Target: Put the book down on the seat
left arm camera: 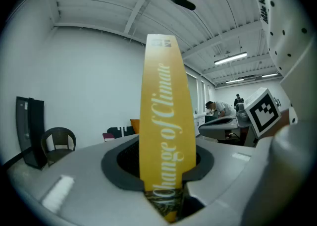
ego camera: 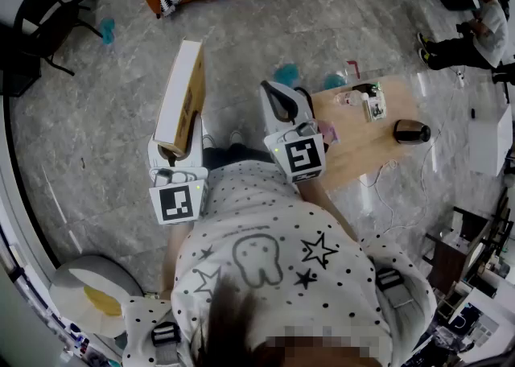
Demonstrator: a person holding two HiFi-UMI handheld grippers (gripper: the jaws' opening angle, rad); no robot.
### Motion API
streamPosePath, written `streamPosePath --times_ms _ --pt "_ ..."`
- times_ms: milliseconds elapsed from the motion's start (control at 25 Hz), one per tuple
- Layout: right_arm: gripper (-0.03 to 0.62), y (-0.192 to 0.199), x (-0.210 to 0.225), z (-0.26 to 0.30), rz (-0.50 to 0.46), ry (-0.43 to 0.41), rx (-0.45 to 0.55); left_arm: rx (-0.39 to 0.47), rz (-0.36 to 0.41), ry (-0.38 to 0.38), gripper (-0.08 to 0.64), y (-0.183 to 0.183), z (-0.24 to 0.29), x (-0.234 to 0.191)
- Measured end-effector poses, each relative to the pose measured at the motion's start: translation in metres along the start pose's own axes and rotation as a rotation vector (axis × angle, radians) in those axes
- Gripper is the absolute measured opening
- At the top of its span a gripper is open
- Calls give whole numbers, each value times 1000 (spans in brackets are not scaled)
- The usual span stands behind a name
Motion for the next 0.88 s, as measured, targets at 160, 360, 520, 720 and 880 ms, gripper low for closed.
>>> streamPosePath --times_ms 160,360,520,720,880 --pt "-5 1 -1 4 -3 -15 0 80 0 4 144 -1 3 -2" --pt "-5 5 3 4 -6 -45 0 69 -36 -45 144 -5 5 2" --pt "-5 9 9 1 -10 -54 -4 63 -40 -63 144 -3 6 11" --pt "-5 11 14 -5 -12 -82 14 81 -34 -56 144 -1 8 18" --pt "-5 10 14 -3 -38 -112 16 95 -32 -38 144 0 9 18"
Point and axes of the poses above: the fingertips, and each gripper's own axes: z forward along the fingers, x to its right, y out of its underside, the point moved 8 cm from there along -z, backward along the fingers, and after that the axes turned 11 degrees about -y, right-handed, at the moved point
